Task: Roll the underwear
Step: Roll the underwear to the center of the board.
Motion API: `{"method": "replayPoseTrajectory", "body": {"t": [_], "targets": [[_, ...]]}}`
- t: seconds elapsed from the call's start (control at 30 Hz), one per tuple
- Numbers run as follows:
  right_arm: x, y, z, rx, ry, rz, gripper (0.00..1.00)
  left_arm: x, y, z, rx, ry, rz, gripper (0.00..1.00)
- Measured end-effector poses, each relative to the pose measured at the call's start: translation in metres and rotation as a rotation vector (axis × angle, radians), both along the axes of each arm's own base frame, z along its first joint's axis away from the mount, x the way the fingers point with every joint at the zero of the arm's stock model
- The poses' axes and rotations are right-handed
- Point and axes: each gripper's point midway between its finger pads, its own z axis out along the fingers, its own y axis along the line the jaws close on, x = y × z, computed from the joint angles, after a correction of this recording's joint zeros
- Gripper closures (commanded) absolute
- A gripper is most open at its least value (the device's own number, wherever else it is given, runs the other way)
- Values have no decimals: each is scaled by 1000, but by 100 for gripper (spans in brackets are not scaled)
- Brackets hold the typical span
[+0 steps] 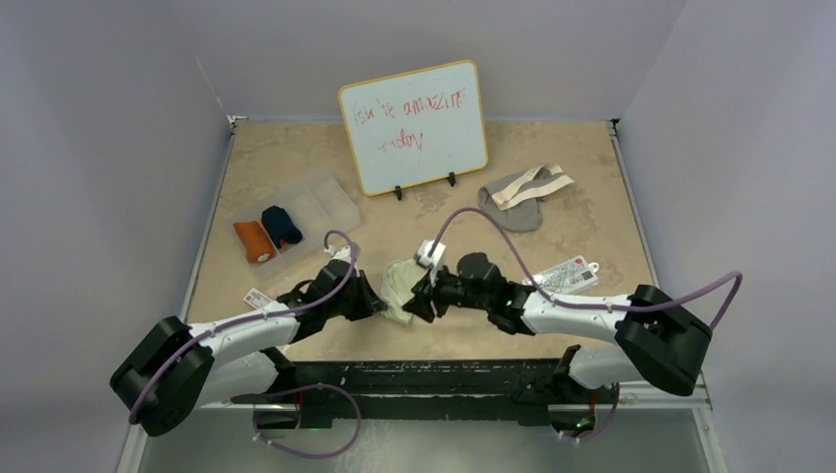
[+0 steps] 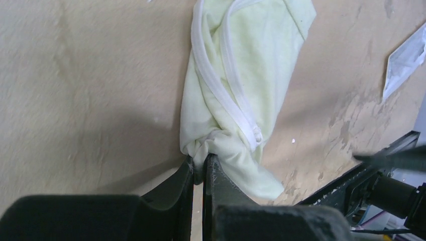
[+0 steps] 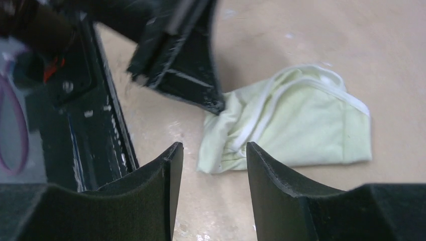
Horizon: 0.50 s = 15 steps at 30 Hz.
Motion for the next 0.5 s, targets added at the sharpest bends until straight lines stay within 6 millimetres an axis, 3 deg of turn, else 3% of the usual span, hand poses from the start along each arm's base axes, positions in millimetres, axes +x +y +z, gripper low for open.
{"method": "replayPoseTrajectory", "body": {"t": [0.13, 0.33, 0.5], "targets": [[-25, 18, -4, -74, -214, 126, 48, -11, 11, -3, 5, 44, 52, 100], [-31, 25, -42, -213, -319, 196, 48, -18, 22, -3, 13, 66, 99, 100], [-31, 41, -55, -255, -335, 224, 48, -20, 25, -3, 19, 72, 112, 100]]}}
